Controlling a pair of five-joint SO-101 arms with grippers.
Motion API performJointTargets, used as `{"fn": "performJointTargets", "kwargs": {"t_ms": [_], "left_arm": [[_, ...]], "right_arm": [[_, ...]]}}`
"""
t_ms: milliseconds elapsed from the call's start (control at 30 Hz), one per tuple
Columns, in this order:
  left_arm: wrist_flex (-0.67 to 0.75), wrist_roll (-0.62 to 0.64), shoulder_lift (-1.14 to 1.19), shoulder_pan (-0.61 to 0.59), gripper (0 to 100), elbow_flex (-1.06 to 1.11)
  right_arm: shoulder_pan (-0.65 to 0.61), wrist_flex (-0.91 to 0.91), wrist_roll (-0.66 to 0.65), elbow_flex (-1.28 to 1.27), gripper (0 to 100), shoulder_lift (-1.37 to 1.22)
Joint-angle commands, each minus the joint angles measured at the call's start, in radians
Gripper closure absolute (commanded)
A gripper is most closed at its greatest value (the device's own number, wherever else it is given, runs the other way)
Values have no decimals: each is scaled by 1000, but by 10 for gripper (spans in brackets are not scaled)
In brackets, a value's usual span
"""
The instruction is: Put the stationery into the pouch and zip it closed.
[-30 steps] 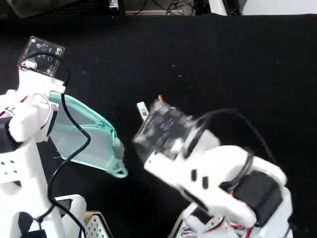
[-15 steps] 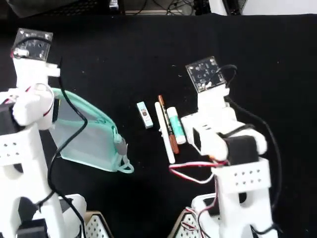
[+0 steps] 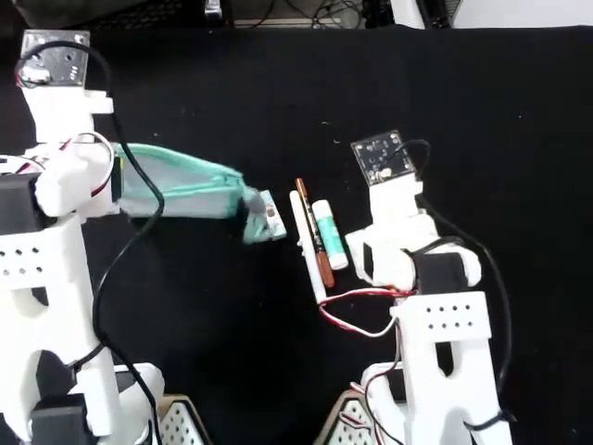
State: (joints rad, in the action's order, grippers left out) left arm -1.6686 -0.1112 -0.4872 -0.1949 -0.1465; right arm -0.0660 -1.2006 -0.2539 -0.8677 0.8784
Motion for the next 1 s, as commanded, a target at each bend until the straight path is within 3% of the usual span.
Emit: {"fn": "performJointTargets", "kwargs": {"t_ms": [0, 267, 767, 967], "left_arm": [[15, -2, -26, 18, 970, -44], [-9, -130, -9, 12, 970, 162], [-11, -272, -8, 8, 966, 179], [-3, -293, -8, -68, 949, 179]], "right_arm": [[9, 15, -6, 2, 790, 8], [5, -34, -6, 7, 790, 12], [5, -54, -61, -5, 790, 12], [5, -71, -63, -8, 791, 13]]}}
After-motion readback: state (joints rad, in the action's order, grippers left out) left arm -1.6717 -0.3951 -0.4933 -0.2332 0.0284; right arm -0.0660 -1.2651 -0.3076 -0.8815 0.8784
